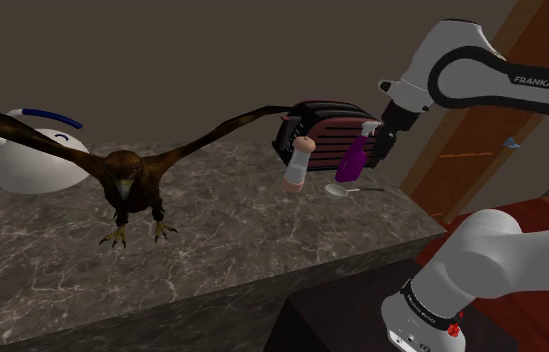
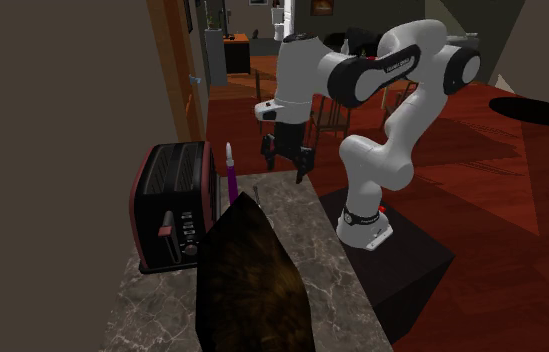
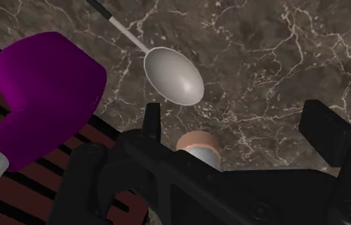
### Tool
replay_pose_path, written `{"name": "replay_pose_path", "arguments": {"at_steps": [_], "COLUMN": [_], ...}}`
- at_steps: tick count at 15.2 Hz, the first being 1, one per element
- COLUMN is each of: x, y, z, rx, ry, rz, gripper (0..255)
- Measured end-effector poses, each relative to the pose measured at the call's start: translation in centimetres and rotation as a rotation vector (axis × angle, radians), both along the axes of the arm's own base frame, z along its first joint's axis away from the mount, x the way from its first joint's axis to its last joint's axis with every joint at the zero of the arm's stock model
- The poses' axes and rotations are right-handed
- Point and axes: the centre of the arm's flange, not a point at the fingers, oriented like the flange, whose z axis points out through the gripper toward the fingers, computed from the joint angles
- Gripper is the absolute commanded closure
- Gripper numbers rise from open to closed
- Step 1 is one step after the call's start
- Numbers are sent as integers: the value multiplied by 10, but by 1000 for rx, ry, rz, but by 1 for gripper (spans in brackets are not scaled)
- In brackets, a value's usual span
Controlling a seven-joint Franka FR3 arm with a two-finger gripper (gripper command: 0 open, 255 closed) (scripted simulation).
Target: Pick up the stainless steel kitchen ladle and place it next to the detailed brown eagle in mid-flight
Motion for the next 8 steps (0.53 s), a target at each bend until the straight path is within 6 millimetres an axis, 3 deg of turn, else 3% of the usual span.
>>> {"name": "replay_pose_path", "arguments": {"at_steps": [8], "x": [7], "y": [-58], "z": [-86], "rx": [-62], "ry": [-10], "rz": [461], "gripper": [0]}}
